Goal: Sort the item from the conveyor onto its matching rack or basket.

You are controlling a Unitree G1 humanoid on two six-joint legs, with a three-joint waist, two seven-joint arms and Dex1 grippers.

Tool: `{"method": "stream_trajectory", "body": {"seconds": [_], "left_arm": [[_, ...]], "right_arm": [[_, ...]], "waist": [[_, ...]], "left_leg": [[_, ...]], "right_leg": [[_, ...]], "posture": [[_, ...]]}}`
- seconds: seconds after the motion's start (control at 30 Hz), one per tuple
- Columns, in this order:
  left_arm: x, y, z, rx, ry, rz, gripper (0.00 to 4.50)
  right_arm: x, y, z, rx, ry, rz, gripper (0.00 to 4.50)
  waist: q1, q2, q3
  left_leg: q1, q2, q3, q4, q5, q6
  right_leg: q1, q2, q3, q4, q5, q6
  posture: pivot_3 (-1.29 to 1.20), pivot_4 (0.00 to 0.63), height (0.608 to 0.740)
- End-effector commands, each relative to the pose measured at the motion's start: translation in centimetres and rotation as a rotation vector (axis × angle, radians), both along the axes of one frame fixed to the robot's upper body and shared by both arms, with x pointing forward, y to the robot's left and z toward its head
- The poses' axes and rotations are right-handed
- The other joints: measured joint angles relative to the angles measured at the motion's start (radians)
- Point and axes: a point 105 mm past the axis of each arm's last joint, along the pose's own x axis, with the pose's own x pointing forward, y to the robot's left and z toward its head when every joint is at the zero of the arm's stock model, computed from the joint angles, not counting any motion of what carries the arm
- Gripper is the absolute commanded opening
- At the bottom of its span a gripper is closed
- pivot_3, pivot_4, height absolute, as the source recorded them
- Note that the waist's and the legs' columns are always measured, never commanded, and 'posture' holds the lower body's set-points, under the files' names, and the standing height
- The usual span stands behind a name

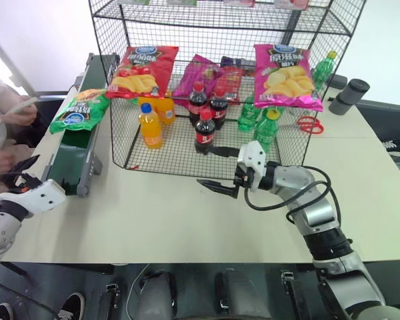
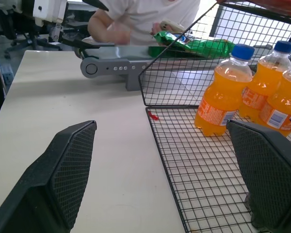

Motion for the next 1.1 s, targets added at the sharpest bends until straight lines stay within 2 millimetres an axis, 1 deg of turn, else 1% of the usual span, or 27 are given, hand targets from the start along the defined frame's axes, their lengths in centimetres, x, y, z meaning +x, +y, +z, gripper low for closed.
{"method": "stream_trajectory", "body": {"seconds": [0.03,0.13,0.33,1.1], "left_arm": [[-0.5,0.0,0.6,0.018,0.020,-0.039,4.47],[-0.8,-0.1,0.5,0.037,0.051,-0.062,4.47],[-0.6,-0.2,1.4,0.073,0.029,-0.065,4.47],[0.7,-0.5,2.2,0.063,0.002,-0.048,4.47]], "right_arm": [[-1.1,0.0,1.5,0.009,-0.030,0.082,4.50],[-1.4,0.0,1.8,0.014,-0.021,0.111,4.50],[-1.3,0.6,1.7,0.017,-0.033,0.108,4.50],[-0.7,0.4,1.5,0.016,-0.055,0.053,4.50]], "waist": [[0.000,0.000,0.000],[0.000,0.000,0.000],[0.000,0.000,0.000],[0.000,0.000,0.000]], "left_leg": [[0.000,0.000,0.000,0.000,0.000,0.000],[0.000,0.000,0.000,0.000,0.000,0.000],[0.000,0.000,0.000,0.000,0.000,0.000],[0.000,0.000,0.000,0.000,0.000,0.000]], "right_leg": [[0.000,0.000,0.000,0.000,0.000,0.000],[0.000,0.000,0.000,0.000,0.000,0.000],[0.000,0.000,0.000,0.000,0.000,0.000],[0.000,0.000,0.000,0.000,0.000,0.000]], "posture": [[0.00,0.150,0.740],[0.00,0.150,0.740],[0.00,0.150,0.740],[0.00,0.150,0.740]]}}
